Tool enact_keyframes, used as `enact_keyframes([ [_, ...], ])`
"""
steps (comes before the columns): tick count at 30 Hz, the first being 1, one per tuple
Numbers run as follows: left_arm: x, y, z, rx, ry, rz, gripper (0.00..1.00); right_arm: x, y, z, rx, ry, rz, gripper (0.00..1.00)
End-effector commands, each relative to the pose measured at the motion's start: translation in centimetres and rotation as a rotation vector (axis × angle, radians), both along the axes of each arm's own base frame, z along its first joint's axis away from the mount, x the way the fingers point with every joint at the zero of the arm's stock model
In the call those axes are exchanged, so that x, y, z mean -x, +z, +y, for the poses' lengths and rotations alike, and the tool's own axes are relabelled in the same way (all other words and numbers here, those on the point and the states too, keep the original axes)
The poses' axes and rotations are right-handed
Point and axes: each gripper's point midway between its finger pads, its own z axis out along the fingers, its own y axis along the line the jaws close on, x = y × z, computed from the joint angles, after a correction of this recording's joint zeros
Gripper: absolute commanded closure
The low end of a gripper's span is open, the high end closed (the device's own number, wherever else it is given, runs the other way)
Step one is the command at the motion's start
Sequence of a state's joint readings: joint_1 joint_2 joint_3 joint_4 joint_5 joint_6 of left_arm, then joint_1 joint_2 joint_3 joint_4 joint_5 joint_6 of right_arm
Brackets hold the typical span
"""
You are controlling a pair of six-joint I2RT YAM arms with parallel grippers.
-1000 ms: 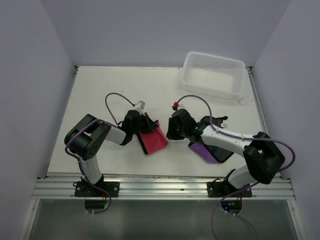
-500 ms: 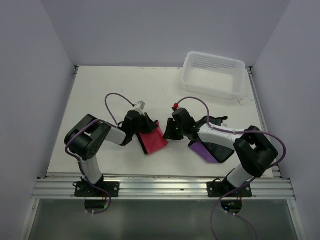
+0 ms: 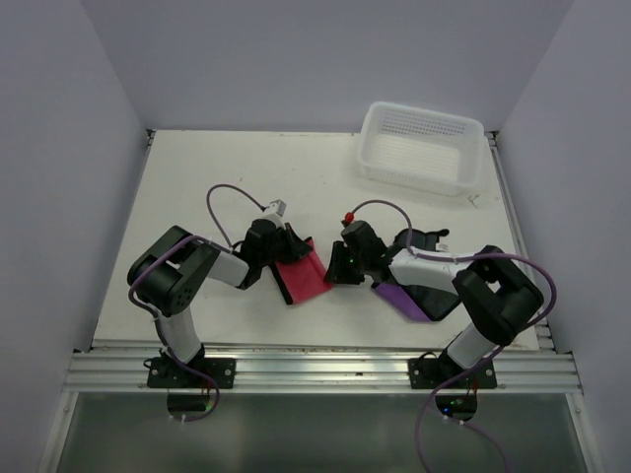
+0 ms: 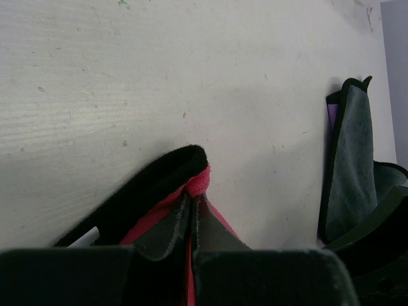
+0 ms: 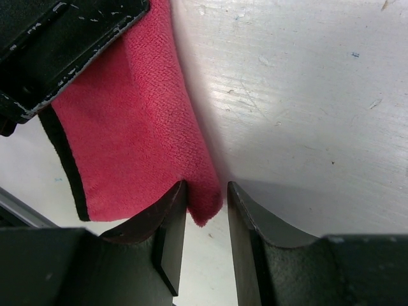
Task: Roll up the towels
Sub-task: Roll the towel
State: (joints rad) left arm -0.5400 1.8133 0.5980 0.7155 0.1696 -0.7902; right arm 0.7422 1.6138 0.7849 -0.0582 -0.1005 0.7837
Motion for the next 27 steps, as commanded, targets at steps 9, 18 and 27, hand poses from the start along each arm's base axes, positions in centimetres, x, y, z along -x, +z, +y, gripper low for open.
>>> enact_keyframes([
  [9,2.7,-4.9,2.8,-0.157,0.025,0.123,1.0,-0.9,4.0,0.5,-0.048,0.01,-0.067,0.56],
  [18,2.8,-5.0,2.8,-0.16,0.022,0.125,1.0,-2.1,5.0,0.1,-0.125,-0.072,-0.062,0.54],
  [27,2.6,-4.9,2.7,-0.161,0.021,0.123,1.0,-2.5,3.3,0.6,-0.143,-0.074,0.0,0.59],
])
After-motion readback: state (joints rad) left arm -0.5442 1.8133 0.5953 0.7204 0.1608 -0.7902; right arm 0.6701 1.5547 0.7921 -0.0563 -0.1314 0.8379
